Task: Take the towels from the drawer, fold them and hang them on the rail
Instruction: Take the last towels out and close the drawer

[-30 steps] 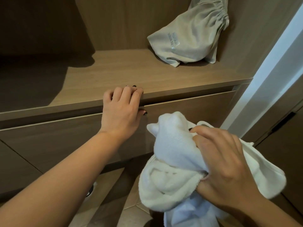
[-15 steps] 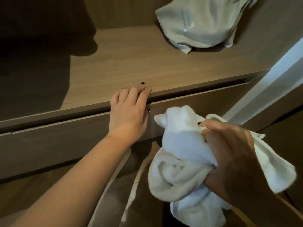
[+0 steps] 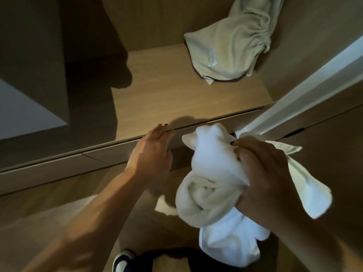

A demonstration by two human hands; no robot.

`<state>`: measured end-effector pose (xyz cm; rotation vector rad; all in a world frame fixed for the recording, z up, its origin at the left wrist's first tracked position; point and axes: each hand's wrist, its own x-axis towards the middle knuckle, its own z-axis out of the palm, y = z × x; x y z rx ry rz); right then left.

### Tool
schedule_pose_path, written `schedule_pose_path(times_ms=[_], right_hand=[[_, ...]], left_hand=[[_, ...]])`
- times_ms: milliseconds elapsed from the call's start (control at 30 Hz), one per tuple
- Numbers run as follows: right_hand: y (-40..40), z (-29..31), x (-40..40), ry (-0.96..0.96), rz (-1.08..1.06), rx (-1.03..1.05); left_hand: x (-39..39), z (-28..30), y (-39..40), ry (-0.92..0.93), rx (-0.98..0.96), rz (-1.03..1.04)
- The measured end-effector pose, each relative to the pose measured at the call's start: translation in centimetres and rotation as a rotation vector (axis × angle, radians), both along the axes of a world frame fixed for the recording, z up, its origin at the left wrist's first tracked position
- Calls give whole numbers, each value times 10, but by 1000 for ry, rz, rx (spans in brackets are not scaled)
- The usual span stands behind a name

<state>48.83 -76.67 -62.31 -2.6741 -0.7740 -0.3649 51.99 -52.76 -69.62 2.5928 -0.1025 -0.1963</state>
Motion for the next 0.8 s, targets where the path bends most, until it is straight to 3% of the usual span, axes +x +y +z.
schedule_pose_path(times_ms=[167,367,500,667,800], right_hand=[[9,74,-12,80,18,24],[27,161,-29,160,48,30],[36,225,-41,281,52,183],[52,295,-57,417,-76,358],[76,335,-68,380,-193,420]], left_hand=[[-21,88,8,86,-95,17],[-46,191,23,45,-194,30],[-66,251,37,73,-245,30],[-101,312,61,68,-372,128],[-132,361,81,-8,-570,175]])
